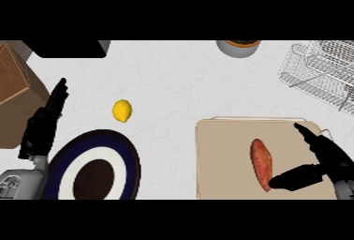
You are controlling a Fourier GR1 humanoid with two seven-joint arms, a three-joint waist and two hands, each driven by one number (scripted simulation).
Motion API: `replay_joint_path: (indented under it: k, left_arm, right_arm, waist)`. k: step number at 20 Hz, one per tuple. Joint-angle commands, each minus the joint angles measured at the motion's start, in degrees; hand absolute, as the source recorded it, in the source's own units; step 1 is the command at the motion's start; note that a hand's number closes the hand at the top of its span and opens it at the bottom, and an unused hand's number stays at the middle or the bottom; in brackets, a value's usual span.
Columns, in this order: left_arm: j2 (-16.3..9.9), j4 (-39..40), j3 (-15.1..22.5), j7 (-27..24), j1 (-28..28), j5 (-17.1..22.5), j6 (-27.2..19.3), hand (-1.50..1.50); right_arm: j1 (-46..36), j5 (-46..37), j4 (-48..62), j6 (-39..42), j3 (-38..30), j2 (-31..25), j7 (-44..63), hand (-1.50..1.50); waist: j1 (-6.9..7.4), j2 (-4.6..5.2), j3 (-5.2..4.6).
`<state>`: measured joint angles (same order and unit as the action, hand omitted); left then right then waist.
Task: Pick the sweet potato from the tray and place it in the tiered basket
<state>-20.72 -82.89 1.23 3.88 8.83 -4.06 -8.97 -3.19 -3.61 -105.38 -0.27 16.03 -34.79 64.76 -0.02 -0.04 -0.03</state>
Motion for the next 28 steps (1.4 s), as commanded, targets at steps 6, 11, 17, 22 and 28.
replay_joint_path:
  k: [6, 11, 17, 22, 28]
  left_arm:
    - [1.60, -3.21, 0.02, 0.58, -2.77, -1.79, -0.15, 0.00]
    - [2.78, 0.98, -0.03, -3.18, -1.59, -3.26, -0.29, 0.00]
    - [2.43, 0.16, -1.73, -2.00, -1.12, -3.28, 0.96, 0.00]
    - [2.33, -0.13, -3.02, 0.85, 0.63, -1.90, 3.40, 0.00]
    - [3.20, -3.69, -3.70, 0.36, -2.62, -3.55, 4.08, 0.00]
  right_arm:
    - [-2.71, -4.26, 3.70, 2.02, 0.71, 3.08, 7.39, -1.50]
    - [-4.74, -5.53, 7.74, 2.09, 1.63, 6.61, 7.80, -1.50]
    - [0.22, -6.07, 2.20, 2.67, 0.26, 8.05, 8.56, -1.50]
    - [-2.88, -8.68, 12.31, 3.08, 0.44, 11.62, 3.78, -1.50]
    - [-2.12, -10.64, 14.17, 4.02, -0.81, 15.66, 0.52, -1.50]
  waist:
    - [0.45, 0.01, 0.02]
    - [0.42, 0.11, 0.00]
    - [-0.17, -0.01, 0.00]
    - [0.12, 0.08, 0.02]
    - [0.15, 0.00, 0.03]
